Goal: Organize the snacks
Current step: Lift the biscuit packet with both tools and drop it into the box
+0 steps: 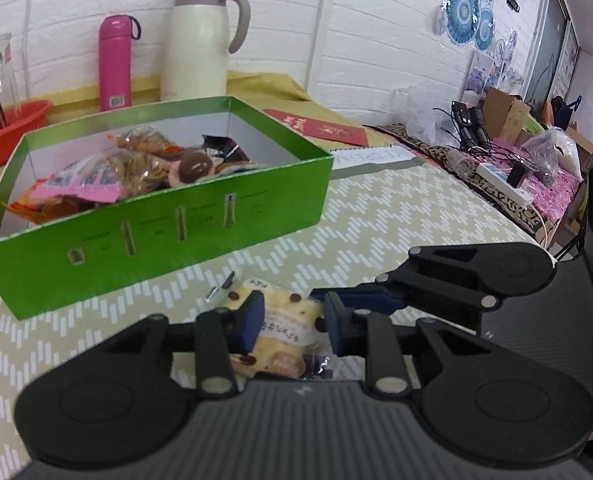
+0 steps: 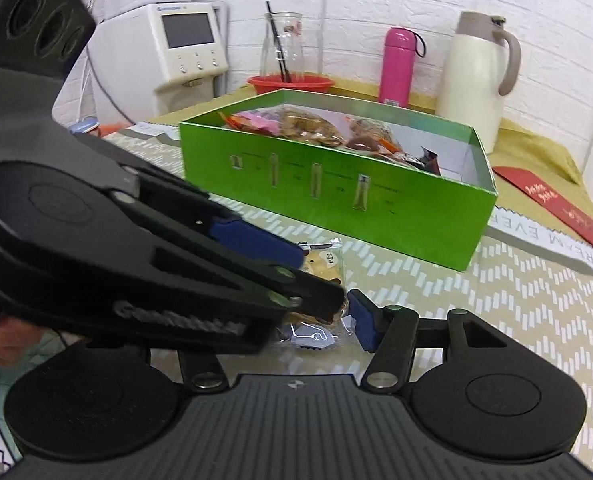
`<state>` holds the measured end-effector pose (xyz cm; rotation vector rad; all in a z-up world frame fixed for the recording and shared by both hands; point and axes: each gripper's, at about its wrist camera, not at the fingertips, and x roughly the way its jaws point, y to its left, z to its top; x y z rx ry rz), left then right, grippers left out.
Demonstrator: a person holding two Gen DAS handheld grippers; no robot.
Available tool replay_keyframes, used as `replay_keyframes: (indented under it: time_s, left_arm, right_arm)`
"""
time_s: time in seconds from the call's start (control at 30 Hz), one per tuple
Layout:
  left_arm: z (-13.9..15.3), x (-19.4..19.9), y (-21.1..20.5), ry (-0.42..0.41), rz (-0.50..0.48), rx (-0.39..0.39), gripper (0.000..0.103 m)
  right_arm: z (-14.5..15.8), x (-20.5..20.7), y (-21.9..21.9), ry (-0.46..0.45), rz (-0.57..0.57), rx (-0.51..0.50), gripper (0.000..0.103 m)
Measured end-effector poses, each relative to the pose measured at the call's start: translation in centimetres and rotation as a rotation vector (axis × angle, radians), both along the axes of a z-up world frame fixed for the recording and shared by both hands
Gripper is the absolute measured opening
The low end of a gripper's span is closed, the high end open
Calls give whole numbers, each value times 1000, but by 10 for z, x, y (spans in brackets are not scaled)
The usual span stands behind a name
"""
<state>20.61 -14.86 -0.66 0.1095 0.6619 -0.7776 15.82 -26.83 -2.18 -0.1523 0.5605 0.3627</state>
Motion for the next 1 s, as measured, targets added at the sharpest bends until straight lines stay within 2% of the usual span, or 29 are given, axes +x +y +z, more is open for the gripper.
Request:
replay_keyframes:
  time_s: [0.13,0.3,0.5,0.53,0.57,0.6,0.67,0.7,0.77,0.87,1.0]
  left_arm:
    - [21,-7,7,-17,-5,-52,25]
    - [59,-10,6,-143,-1,-63,24]
    - [89,37,0,-197,51,-71,25]
    - [90,46,0,-204,75,-77,29]
    - [90,53,1,-211,105,-82,58]
    - [89,59,4,-222,157,-91,79]
    - [87,62,13,-254,271,-94,80]
    - [86,64,19,-252,310,-91,87]
    - [81,65,28,-241,364,-78,103]
    - [75,63,36,-235,374,-47,103]
    - [78,41,39,-318,386,-4,103]
  right_arm:
    - [17,-10,-4,-45,3,24,95]
    - [49,-7,-6,-149,-2,51,95]
    - [66,40,-9,-256,-68,79,95]
    - [65,50,-12,-270,-94,95,96]
    - [62,60,-15,-290,-121,119,97]
    - [57,68,-17,-300,-141,126,103]
    - [47,80,-18,-262,-208,95,103]
    - [42,80,-19,-255,-226,82,103]
    - [35,75,-22,-249,-195,80,103]
    - [33,67,-24,-237,-199,74,103]
    - [49,49,-25,-214,-220,87,103]
